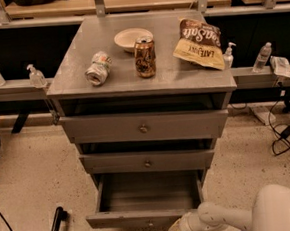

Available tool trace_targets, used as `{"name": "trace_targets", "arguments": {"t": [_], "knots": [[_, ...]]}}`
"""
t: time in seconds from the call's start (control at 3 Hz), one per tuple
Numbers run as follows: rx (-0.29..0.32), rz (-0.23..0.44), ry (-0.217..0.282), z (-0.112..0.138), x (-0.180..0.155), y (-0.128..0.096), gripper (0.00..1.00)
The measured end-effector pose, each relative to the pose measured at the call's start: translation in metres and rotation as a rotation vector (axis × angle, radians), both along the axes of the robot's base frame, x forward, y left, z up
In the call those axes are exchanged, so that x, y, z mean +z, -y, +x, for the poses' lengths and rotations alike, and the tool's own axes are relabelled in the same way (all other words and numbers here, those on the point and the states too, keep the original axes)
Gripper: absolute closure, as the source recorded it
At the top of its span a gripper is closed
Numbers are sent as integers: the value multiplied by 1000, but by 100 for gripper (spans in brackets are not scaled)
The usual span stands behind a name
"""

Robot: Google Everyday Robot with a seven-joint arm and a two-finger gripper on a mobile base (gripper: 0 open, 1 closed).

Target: Close bottom drawer

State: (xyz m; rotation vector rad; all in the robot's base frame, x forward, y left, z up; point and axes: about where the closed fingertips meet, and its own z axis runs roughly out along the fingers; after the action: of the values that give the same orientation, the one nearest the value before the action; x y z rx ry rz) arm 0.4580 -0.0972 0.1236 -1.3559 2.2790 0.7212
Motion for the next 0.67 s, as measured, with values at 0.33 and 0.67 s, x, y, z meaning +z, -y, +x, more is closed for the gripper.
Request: {"name": "trace_targets", "arguments": {"t": [0.33, 0.67], "knots": [[9, 1, 3, -1, 0, -2, 100], [22, -9, 67, 14, 3, -8, 100]]}}
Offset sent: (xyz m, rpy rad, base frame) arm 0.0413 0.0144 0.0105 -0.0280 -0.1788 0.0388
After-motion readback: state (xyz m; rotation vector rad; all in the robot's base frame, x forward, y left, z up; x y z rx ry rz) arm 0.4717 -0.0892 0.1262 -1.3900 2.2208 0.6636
